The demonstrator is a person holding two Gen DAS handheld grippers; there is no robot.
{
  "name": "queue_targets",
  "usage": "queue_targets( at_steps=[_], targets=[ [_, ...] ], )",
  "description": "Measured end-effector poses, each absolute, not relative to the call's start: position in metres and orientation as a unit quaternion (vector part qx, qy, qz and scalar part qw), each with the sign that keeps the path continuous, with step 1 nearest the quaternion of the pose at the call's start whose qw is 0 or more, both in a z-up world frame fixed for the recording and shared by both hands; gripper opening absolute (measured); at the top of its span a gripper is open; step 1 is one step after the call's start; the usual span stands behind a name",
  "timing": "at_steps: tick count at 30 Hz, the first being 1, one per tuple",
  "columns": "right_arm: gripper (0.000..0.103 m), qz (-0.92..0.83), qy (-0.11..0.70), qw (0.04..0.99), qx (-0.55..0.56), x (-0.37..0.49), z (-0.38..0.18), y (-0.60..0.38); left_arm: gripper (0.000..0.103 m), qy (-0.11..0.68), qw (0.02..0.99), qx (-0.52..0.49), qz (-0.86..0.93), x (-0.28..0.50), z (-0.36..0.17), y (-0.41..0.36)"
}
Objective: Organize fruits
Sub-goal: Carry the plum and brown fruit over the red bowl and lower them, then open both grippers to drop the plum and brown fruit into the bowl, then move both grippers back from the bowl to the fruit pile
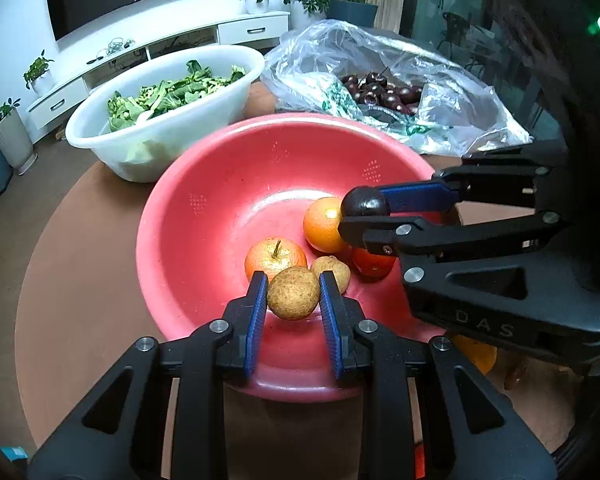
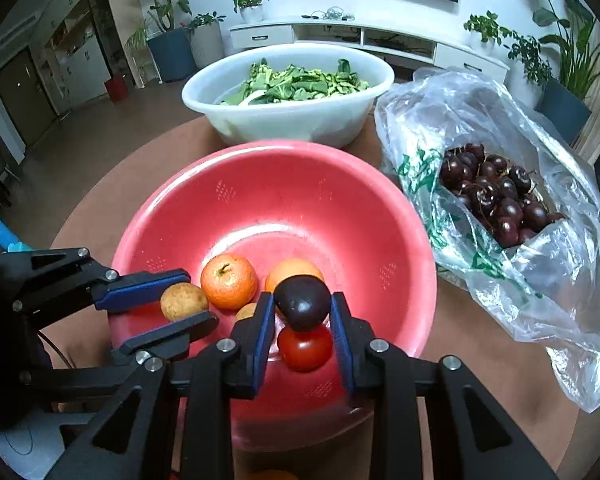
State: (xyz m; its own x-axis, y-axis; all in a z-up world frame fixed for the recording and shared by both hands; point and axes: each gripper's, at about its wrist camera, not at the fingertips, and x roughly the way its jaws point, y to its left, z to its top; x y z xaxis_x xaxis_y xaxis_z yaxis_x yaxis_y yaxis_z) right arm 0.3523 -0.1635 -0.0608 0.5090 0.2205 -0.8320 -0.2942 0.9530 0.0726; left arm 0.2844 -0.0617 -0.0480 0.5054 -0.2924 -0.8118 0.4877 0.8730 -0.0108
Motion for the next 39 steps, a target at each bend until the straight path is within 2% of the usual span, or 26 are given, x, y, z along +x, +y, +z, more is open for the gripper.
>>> queue_targets(
  at_steps=[8, 9, 10, 17, 20, 22, 25, 31, 39],
  targets=[
    [0.033, 0.14, 0.477, 0.866, -0.052, 0.355, -0.065, -0.164, 0.03, 0.442, 0.862, 0.112, -0.22, 0.285, -0.049, -0.064],
    [0.033, 0.14, 0.477, 0.866, -0.053, 0.355, -0.067, -0.164, 0.036, 0.441, 0.863, 0.111, -0.219, 0.285, -0.048, -0.064],
    [0.036, 0.14, 0.474, 0.868, -0.055, 0.354, -0.066, -0.164, 0.049, 0.44, 0.864, 0.11, -0.218, 0.285, -0.047, -0.063],
    [0.042, 0.134, 0.469, 0.872, -0.051, 0.349, -0.063, -0.167, 0.058, 0.434, 0.869, 0.095, -0.217, 0.277, -0.038, -0.055],
    [0.049, 0.134, 0.463, 0.875, -0.041, 0.343, -0.056, -0.171, 0.072, 0.422, 0.876, 0.086, -0.216, 0.266, -0.029, -0.05],
    [0.06, 0.134, 0.454, 0.88, -0.028, 0.336, -0.048, -0.175, 0.087, 0.413, 0.881, 0.075, -0.217, 0.256, -0.021, -0.044],
    [0.065, 0.134, 0.436, 0.89, -0.004, 0.322, -0.034, -0.188, 0.089, 0.399, 0.889, 0.06, -0.215, 0.238, -0.01, -0.032],
    [0.066, 0.134, 0.415, 0.899, 0.043, 0.28, -0.018, -0.216, 0.094, 0.39, 0.893, 0.046, -0.218, 0.195, -0.004, -0.014],
    [0.069, 0.148, 0.4, 0.9, 0.089, 0.19, -0.029, -0.233, 0.094, 0.41, 0.88, 0.047, -0.236, 0.129, -0.028, 0.0]
  ],
)
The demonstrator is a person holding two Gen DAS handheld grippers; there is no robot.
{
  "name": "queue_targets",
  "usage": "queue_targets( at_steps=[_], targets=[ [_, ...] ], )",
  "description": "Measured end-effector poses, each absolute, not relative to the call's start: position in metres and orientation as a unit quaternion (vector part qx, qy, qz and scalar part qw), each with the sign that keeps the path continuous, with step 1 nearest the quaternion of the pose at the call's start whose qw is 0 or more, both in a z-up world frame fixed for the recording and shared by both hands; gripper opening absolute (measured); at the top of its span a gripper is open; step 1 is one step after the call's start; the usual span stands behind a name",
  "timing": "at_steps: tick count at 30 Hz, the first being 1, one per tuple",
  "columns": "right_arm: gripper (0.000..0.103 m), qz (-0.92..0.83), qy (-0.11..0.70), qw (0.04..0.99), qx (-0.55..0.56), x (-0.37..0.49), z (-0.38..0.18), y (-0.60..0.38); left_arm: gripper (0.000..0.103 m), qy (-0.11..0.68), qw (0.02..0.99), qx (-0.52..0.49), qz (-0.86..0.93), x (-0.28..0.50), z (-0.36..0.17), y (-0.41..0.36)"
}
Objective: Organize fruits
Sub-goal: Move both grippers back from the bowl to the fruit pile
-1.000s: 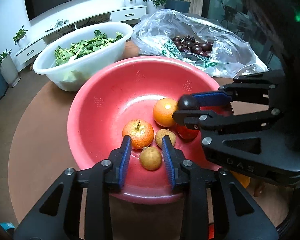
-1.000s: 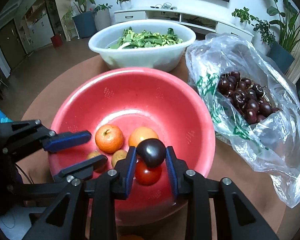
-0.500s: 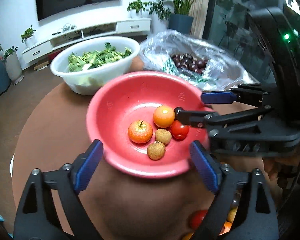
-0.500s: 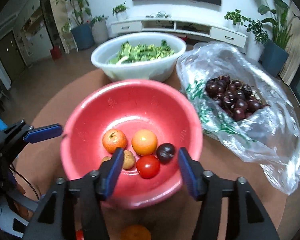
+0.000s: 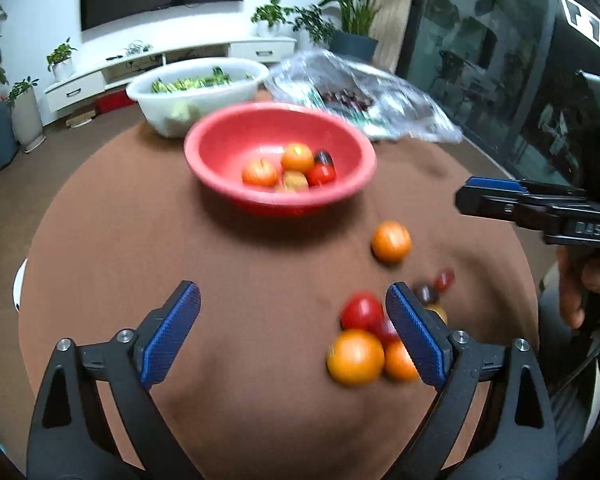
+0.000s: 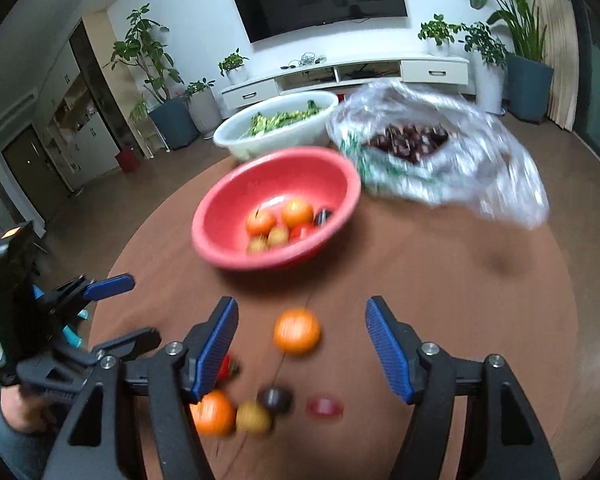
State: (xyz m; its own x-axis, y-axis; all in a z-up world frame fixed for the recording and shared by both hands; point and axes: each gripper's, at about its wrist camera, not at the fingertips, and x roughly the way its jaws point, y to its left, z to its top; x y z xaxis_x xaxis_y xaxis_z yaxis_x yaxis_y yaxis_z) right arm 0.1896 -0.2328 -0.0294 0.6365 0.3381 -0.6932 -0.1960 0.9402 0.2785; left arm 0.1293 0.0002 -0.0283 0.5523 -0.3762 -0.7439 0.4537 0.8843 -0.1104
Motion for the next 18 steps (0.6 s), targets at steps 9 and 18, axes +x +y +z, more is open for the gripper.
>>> queue_targets(
  at_steps=[9, 18],
  targets=[
    [0.069, 0.166, 0.417, 0.887, 0.107, 0.121, -0.065, -0.219, 0.094, 0.434, 0.866, 0.05, -0.242, 0.085, -0.057, 0.007],
    [0.069, 0.175, 0.434, 0.878, 0.101, 0.103, -0.083, -0.205, 0.094, 0.423, 0.855, 0.12, -0.275, 0.083, -0.062, -0.013]
  ],
)
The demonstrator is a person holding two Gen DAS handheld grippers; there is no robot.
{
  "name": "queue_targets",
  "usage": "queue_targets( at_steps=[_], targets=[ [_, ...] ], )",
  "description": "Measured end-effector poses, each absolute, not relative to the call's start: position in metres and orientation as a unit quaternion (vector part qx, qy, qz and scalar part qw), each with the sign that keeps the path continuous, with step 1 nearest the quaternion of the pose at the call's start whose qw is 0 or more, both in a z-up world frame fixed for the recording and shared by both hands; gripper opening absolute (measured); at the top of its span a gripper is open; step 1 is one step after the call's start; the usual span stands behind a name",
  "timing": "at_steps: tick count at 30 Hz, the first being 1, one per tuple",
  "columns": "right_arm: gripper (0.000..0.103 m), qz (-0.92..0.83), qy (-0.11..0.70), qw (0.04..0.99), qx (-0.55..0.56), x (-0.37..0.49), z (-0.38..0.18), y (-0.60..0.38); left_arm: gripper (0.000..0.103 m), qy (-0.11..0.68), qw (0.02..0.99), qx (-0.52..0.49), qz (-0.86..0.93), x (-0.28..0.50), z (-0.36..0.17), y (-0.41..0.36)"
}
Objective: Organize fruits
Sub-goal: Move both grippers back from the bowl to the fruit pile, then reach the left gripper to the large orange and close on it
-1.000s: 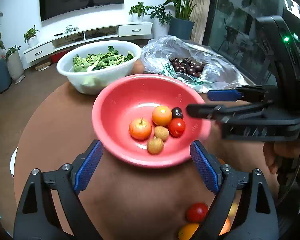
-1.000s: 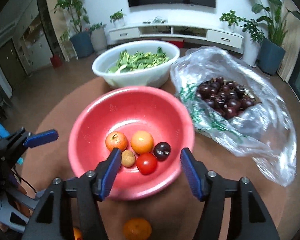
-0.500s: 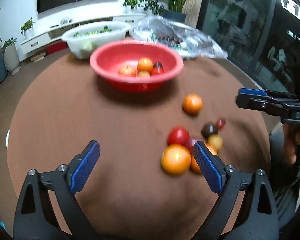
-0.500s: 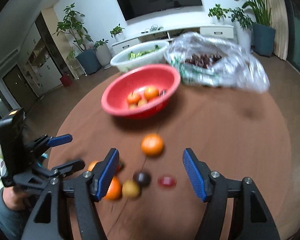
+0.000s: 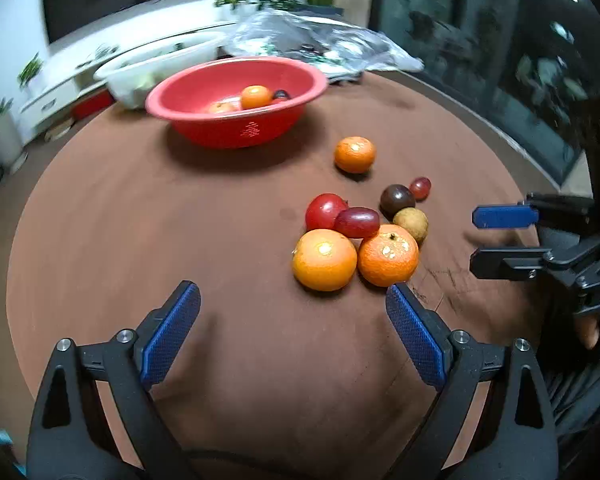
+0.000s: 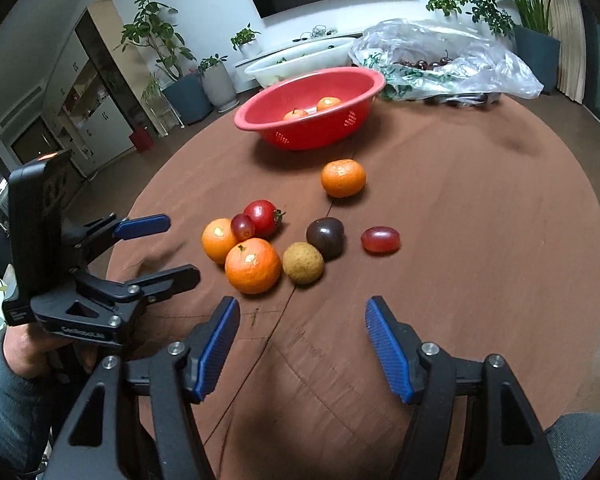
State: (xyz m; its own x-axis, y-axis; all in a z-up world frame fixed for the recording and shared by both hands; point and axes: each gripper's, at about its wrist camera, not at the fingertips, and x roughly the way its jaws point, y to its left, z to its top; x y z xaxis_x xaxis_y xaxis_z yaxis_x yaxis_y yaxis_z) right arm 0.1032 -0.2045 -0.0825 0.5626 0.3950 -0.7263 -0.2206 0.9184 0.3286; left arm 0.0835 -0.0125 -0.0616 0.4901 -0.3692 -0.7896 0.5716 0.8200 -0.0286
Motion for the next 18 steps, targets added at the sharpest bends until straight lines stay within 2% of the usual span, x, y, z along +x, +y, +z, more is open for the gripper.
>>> queue_targets(
  at_steps=[8, 11, 15, 18],
  targets=[
    [0.069, 0.186, 0.435, 0.876, 0.101, 0.099, -0.085, -0.2, 0.094, 0.419, 0.816, 0.194, -0.348, 0.102, -0.065, -0.032],
    [0.069, 0.189, 0.433, 0.875, 0.101, 0.098, -0.083, -0.2, 0.082, 0.424, 0.8, 0.212, -0.368, 0.11, -0.07, -0.035],
    [0.069, 0.192, 0.435, 0.874, 0.1, 0.098, -0.084, -0.199, 0.072, 0.423, 0.783, 0.213, -0.403, 0.121, -0.071, -0.033],
    [0.068, 0.194, 0.437, 0.873, 0.1, 0.098, -0.085, -0.197, 0.069, 0.42, 0.78, 0.215, -0.412, 0.127, -0.071, -0.032]
  ],
)
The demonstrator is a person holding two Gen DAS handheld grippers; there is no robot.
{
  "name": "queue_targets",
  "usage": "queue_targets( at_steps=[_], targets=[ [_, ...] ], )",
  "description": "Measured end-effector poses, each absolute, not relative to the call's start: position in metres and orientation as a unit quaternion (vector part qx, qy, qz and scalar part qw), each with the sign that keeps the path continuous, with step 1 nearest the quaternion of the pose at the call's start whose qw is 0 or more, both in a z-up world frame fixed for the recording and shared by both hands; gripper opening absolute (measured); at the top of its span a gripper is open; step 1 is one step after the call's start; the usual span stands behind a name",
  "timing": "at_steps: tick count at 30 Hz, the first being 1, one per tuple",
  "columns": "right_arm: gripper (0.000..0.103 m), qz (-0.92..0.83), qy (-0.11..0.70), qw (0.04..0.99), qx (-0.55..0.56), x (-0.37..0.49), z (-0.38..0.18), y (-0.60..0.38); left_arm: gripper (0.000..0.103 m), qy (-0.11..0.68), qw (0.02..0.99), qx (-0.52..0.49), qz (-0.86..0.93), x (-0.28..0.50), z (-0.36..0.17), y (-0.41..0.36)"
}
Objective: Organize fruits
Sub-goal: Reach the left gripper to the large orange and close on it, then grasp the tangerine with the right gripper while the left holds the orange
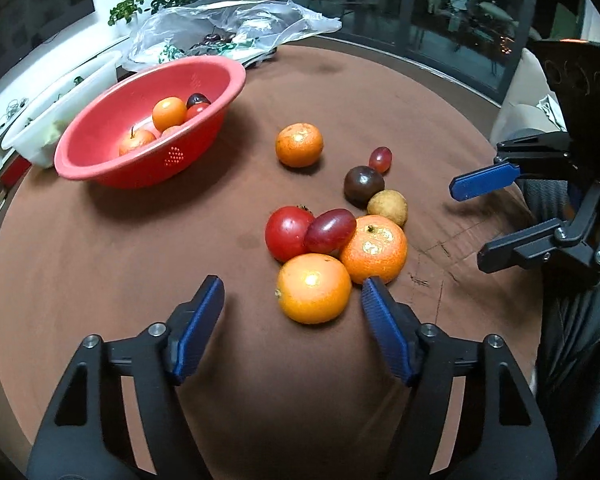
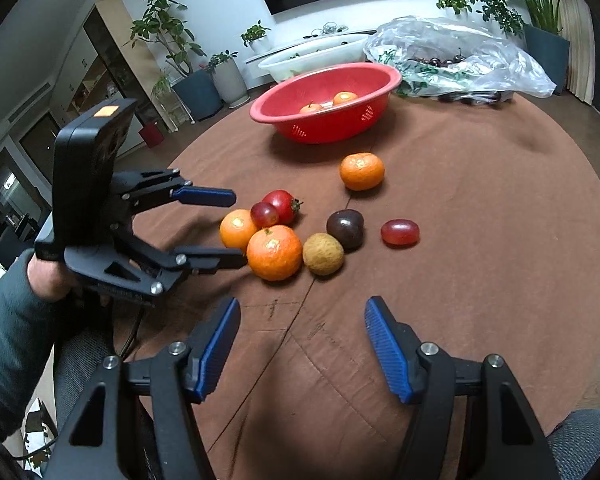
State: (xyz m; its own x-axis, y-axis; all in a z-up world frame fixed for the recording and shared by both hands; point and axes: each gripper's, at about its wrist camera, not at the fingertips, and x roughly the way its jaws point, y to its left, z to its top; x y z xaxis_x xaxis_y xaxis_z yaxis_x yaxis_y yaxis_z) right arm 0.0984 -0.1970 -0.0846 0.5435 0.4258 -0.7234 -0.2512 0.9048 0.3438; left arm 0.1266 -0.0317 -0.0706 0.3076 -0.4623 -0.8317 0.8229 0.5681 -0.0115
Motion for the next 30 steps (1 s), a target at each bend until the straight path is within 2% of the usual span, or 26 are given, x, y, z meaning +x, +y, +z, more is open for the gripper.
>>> queue_targets(
  at_steps=[4, 11, 13, 15, 24, 30],
  targets=[
    [0.068, 0.197, 0.439, 0.871, 0.1, 0.1, -0.086, -0.196, 0.054, 0.419, 0.768, 0.21, -0.436, 0.13, -0.068, -0.031],
    [0.067, 0.2, 0.443, 0.869, 0.099, 0.103, -0.088, -0.195, 0.051, 0.426, 0.742, 0.213, -0.471, 0.131, -0.073, -0.034],
    [0.067, 0.2, 0.441, 0.869, 0.099, 0.103, -0.088, -0.194, 0.039, 0.428, 0.739, 0.205, -0.479, 0.131, -0.074, -0.034],
    [0.066, 0.202, 0.44, 0.87, 0.097, 0.102, -0.087, -0.193, 0.036, 0.424, 0.741, 0.204, -0.479, 0.129, -0.074, -0.034],
    [0.062, 0.212, 0.435, 0.872, 0.066, 0.107, -0.08, -0.182, 0.035, 0.423, 0.753, 0.201, -0.463, 0.121, -0.072, -0.031],
    [0.058, 0.231, 0.411, 0.882, -0.016, 0.122, -0.065, -0.168, 0.035, 0.425, 0.783, 0.169, -0.42, 0.109, -0.065, -0.014]
  ],
)
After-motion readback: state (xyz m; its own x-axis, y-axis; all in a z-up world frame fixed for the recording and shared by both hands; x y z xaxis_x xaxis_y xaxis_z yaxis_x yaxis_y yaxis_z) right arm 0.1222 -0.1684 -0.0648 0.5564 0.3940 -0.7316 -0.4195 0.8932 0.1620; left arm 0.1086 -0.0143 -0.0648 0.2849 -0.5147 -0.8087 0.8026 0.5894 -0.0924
